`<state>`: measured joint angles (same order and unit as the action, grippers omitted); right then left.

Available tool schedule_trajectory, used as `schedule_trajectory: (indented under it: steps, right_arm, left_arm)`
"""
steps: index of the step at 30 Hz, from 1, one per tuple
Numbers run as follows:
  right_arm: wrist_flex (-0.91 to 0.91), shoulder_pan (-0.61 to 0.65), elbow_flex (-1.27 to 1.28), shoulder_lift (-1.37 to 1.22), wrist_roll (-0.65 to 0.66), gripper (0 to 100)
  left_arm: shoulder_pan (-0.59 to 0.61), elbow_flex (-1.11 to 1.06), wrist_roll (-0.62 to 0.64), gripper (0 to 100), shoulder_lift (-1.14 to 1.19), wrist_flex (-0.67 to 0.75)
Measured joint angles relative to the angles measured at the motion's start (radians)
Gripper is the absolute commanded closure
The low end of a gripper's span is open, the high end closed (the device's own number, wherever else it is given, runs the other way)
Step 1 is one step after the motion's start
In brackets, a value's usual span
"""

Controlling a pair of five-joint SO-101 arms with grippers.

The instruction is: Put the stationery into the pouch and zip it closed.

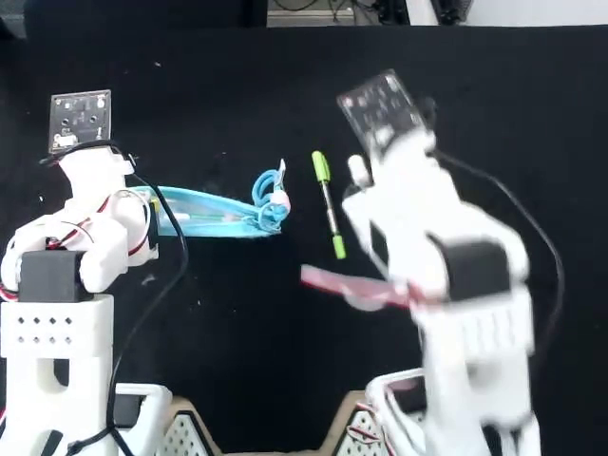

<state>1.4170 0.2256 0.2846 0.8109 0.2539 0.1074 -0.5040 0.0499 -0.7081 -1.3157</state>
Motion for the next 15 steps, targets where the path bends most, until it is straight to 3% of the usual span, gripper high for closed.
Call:
schedule_trajectory:
  steps: [10,15]
  right_arm:
    - [-0.120,0.222,0.005,0.454,-0.204,98.7]
    - [-0.270,0.431,0.032,0.572,-0.285,98.7]
  left_arm:
    - [0.000,-0.008,0.000,97,0.000,0.000]
    - [0.000,-0.008,-0.002,97,0.000,0.000]
